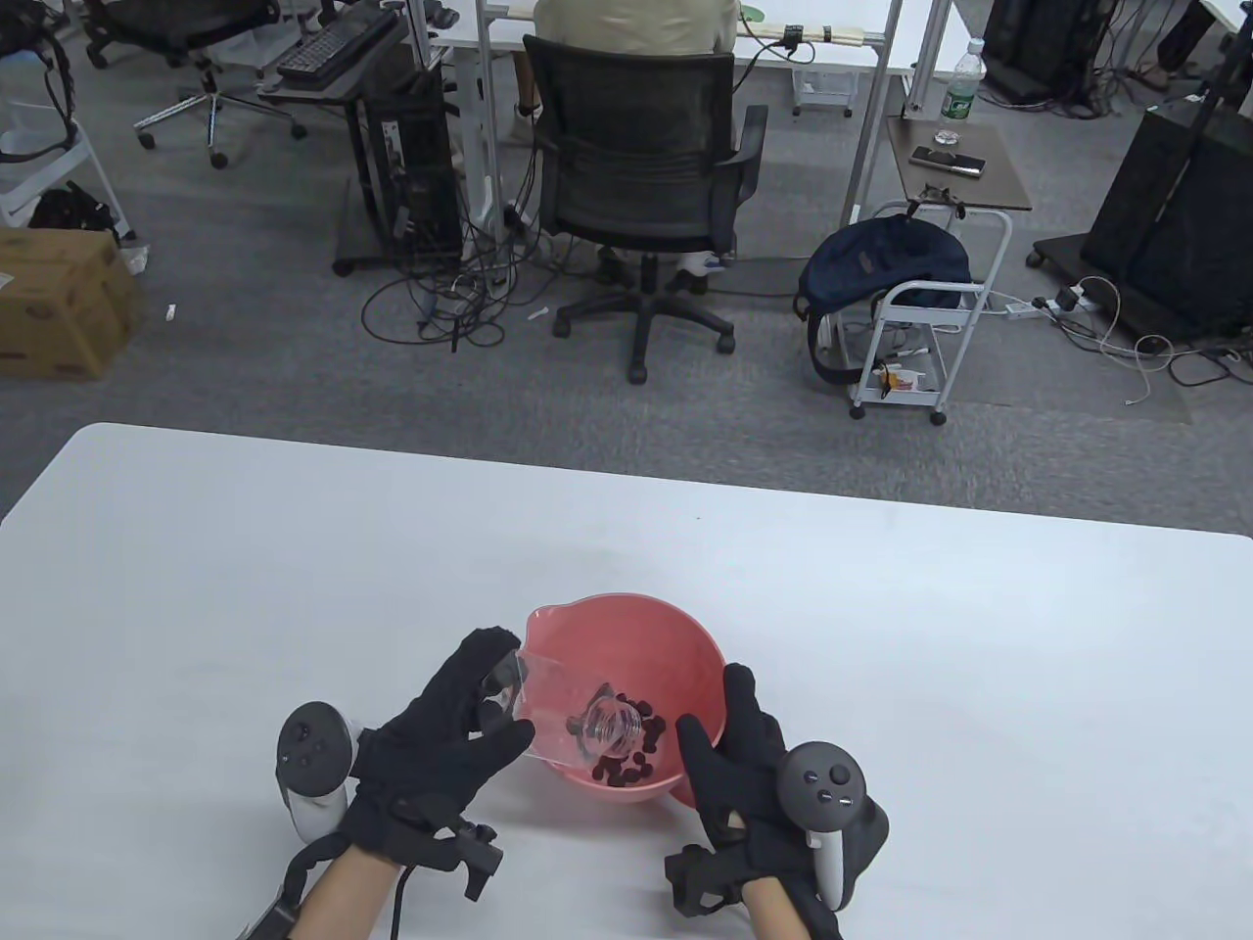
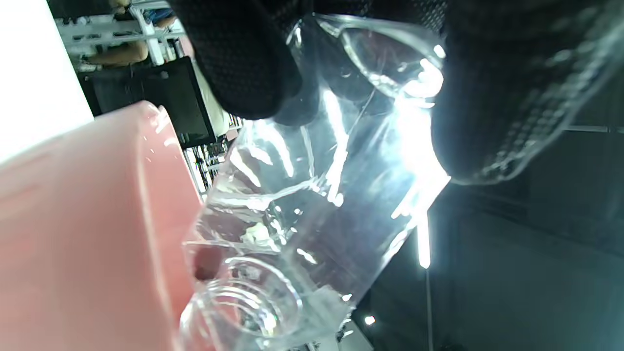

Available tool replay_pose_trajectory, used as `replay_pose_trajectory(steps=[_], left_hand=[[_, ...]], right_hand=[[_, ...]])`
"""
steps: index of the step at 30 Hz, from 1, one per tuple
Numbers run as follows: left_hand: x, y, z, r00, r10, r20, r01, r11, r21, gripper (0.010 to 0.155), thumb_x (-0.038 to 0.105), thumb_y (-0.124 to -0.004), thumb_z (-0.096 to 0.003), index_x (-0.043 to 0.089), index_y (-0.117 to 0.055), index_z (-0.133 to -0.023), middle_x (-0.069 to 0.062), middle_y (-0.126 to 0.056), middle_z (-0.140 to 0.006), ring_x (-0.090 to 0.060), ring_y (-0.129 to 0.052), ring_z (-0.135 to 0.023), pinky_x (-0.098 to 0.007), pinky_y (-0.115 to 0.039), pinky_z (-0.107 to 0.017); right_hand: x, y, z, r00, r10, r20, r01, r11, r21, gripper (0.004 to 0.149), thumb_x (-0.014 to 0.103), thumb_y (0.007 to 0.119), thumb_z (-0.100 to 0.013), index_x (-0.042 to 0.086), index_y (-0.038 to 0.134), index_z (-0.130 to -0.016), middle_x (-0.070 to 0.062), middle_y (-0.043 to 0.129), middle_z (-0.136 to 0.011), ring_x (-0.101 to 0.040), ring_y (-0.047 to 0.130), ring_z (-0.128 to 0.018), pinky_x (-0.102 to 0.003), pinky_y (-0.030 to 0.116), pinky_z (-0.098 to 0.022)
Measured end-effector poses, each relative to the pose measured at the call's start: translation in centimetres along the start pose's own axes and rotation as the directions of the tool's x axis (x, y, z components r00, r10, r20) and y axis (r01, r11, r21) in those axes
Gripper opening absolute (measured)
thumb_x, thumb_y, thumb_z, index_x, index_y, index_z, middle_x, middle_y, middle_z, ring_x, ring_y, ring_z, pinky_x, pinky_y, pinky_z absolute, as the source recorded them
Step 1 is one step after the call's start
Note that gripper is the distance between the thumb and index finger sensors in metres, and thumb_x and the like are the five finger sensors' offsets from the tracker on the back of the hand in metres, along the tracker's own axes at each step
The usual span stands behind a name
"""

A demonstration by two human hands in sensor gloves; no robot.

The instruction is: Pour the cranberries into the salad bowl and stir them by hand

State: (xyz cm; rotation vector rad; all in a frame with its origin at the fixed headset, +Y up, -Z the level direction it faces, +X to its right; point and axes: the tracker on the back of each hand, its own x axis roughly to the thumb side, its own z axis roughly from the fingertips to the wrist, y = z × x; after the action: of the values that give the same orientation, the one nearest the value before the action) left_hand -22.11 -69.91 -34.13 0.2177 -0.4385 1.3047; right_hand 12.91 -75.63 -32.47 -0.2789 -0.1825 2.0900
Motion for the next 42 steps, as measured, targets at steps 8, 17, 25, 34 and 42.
replay_pose_trajectory(steps=[8,17,25,34,42], left_hand=[[-0.6,-0.1,-0.1,0.952,0.305,-0.04,-0.307,0.951,-0.046,0.084,0.055,-0.107,-0.0367,0.047,-0.06,-0.106,0.009,-0.07,-0.118,-0.026,-0.088,-0.1,-0.03,-0.088,-0.064],[0.2,-0.1,0.1,0.998,-0.064,0.012,0.064,0.998,0.012,0.083,0.057,-0.106,-0.0368,0.047,-0.06,-0.105,0.012,-0.069,-0.118,-0.023,-0.086,-0.101,-0.028,-0.088,-0.065],[0.3,-0.3,0.4,0.993,0.121,-0.014,-0.12,0.991,0.051,0.081,0.047,-0.11,-0.0364,0.046,-0.065,-0.104,0.008,-0.068,-0.118,-0.029,-0.083,-0.103,-0.035,-0.084,-0.066],[0.4,-0.4,0.3,0.995,-0.098,0.025,0.098,0.995,0.024,0.083,0.056,-0.106,-0.036,0.046,-0.062,-0.105,0.01,-0.071,-0.116,-0.025,-0.088,-0.099,-0.028,-0.088,-0.063],[0.2,0.0,0.4,0.99,-0.138,0.021,0.136,0.988,0.067,0.083,0.058,-0.105,-0.0369,0.047,-0.06,-0.105,0.012,-0.069,-0.117,-0.023,-0.087,-0.1,-0.027,-0.089,-0.064]], right_hand=[[0.0,0.0,0.0,1.0,-0.001,-0.001,0.001,1.0,-0.001,0.077,0.073,0.078,-0.042,0.041,0.049,-0.105,-0.006,0.076,-0.092,-0.023,0.088,-0.067,-0.03,0.084,-0.047],[0.0,0.0,0.0,1.0,0.001,0.001,-0.001,1.0,0.003,0.077,0.073,0.078,-0.042,0.041,0.049,-0.105,-0.006,0.076,-0.093,-0.023,0.088,-0.068,-0.03,0.084,-0.047],[0.0,0.0,0.0,1.0,0.0,0.002,0.0,1.0,0.001,0.077,0.073,0.078,-0.042,0.04,0.049,-0.105,-0.006,0.077,-0.092,-0.023,0.088,-0.068,-0.03,0.084,-0.047],[0.0,0.0,0.0,1.0,0.002,0.002,-0.002,1.0,0.004,0.077,0.073,0.078,-0.042,0.041,0.049,-0.105,-0.006,0.076,-0.093,-0.023,0.088,-0.068,-0.03,0.084,-0.047],[0.0,0.1,0.0,1.0,0.002,0.002,-0.002,1.0,0.003,0.077,0.073,0.078,-0.042,0.041,0.049,-0.105,-0.006,0.076,-0.093,-0.023,0.088,-0.067,-0.03,0.084,-0.047]])
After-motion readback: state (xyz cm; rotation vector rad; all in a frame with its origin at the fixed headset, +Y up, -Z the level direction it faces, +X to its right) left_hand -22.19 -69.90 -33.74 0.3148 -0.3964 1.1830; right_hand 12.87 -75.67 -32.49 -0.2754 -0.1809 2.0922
